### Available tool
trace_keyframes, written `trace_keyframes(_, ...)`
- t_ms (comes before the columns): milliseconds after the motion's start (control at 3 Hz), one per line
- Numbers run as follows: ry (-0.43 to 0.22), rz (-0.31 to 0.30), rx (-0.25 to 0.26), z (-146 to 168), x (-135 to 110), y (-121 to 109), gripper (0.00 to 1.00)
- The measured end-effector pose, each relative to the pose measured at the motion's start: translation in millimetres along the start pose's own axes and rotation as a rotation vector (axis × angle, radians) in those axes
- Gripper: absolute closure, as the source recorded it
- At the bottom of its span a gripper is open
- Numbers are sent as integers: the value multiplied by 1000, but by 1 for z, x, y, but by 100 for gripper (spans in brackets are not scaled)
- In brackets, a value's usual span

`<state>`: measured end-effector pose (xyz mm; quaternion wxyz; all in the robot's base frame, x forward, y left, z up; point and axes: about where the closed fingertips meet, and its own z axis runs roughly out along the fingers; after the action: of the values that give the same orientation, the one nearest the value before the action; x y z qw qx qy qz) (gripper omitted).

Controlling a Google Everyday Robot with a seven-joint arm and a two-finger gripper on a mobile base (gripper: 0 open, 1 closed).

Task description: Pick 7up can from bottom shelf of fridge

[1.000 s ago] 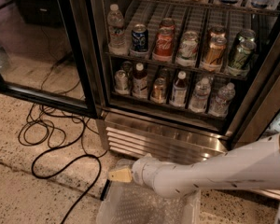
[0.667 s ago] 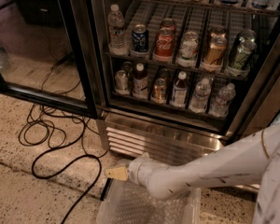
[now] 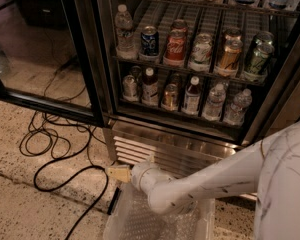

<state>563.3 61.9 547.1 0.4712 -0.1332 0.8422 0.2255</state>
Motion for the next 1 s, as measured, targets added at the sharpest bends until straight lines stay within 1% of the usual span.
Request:
trace_keyframes(333, 0, 0, 0, 0, 0, 0, 0)
trace_keyframes(667, -49, -1, 16, 24, -6, 3, 0)
trace_keyframes(1000, -143, -37, 68, 86, -32, 5, 0)
